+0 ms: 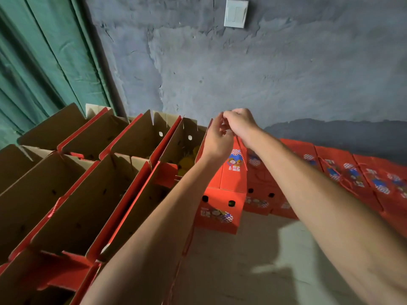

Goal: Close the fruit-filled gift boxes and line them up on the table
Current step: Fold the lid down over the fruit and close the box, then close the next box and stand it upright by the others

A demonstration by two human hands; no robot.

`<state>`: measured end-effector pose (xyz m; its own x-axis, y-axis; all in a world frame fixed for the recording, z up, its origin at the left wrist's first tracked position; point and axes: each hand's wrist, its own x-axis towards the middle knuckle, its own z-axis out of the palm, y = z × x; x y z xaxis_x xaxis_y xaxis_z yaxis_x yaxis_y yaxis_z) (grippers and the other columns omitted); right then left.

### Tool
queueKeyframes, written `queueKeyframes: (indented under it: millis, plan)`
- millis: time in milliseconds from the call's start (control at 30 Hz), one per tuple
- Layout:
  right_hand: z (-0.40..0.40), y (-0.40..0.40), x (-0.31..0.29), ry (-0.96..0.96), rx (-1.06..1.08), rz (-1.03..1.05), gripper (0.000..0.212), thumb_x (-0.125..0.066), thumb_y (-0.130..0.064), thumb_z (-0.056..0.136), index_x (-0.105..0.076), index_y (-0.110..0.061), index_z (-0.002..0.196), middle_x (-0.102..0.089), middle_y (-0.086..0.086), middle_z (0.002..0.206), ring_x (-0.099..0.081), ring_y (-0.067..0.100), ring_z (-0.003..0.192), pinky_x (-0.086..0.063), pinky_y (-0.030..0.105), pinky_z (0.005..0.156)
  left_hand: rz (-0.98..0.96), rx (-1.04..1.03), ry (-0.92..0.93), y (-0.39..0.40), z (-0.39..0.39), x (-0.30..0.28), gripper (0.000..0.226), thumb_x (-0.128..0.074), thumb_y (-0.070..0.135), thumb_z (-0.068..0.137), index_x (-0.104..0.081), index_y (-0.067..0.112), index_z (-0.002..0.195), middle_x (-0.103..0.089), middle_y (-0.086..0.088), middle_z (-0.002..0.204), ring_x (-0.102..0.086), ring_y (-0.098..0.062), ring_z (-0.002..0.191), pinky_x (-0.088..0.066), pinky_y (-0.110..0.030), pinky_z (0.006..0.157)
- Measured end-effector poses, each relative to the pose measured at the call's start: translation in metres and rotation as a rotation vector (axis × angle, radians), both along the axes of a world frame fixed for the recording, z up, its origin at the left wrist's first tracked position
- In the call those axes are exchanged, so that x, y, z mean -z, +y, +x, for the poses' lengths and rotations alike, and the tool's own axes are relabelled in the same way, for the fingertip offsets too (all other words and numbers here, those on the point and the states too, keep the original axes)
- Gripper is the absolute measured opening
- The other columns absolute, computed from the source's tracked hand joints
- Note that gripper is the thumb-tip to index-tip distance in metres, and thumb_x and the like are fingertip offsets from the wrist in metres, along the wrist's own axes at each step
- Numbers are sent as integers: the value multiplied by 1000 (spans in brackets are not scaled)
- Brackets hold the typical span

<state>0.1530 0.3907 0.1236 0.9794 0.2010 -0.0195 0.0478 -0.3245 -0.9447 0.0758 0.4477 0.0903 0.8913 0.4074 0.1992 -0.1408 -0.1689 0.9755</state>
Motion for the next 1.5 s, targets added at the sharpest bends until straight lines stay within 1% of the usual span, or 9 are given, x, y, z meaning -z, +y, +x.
queueKeyframes:
  millis: [167,400,567,667,833,967,1067,1267,1500]
  plan:
    - [39,8,12,-21,43,28,24,-59,-12,87,-62,-14,64,-66,2,62,-66,19,61,-49,27,60,-25,-21,-26,-4,37,4,44,-38,-14,87,-57,3,123,-67,-17,112,-66,-27,109,-54,-45,97]
    - [74,12,20,-99,92,55,32,-58,-13,85,-49,-18,55,-56,0,54,-57,21,60,-44,32,61,-157,-20,-109,-8,69,13,54,-40,-15,92,-56,30,115,-65,-6,118,-63,-27,120,-51,-47,106]
    - [78,4,58,5,82,27,31,-55,-7,87,-54,-16,57,-55,-5,46,-55,10,45,-41,24,55,-180,-4,-33,-15,74,44,53,-37,-18,89,-58,12,127,-67,-11,114,-64,-20,108,-55,-39,95]
    - [75,2,77,91,74,-22,27,-53,-10,89,-60,-13,63,-62,1,56,-61,18,56,-44,26,59,-182,10,48,-16,71,60,56,-38,-15,90,-51,3,141,-68,-16,121,-68,-26,112,-58,-40,88]
    - [79,-1,72,161,98,-98,29,-53,-17,90,-71,0,104,-72,16,95,-68,30,90,-48,30,73,-144,38,105,-19,73,56,48,-34,-2,75,-59,5,116,-68,-6,85,-68,-3,65,-52,-21,54]
    - [60,-14,74,207,63,-180,22,-52,-19,93,-69,-6,99,-69,11,88,-65,27,87,-41,25,59,-53,36,240,-27,58,57,52,-35,-10,83,-56,0,130,-70,-18,110,-67,-28,100,-57,-41,84]
    - [35,-28,80,200,89,-184,23,-53,-23,96,-69,-9,87,-70,12,90,-69,30,90,-42,29,64,16,60,312,-33,30,50,67,-39,-5,85,-45,9,151,-62,-16,139,-59,-29,128,-50,-49,107]
    - [-46,-51,65,259,116,-25,30,-50,-19,101,-73,-1,104,-75,19,107,-72,33,99,-55,40,82,82,81,290,-47,-53,16,72,-47,-6,84,-44,14,154,-59,-9,142,-64,-25,120,-56,-30,84]
    - [-190,-61,43,236,33,29,24,-50,-16,99,-72,-12,92,-74,14,97,-69,29,87,-47,29,70,144,20,234,-57,-195,-3,70,-53,-8,80,-53,11,147,-67,-8,133,-65,-14,116,-54,-20,91]
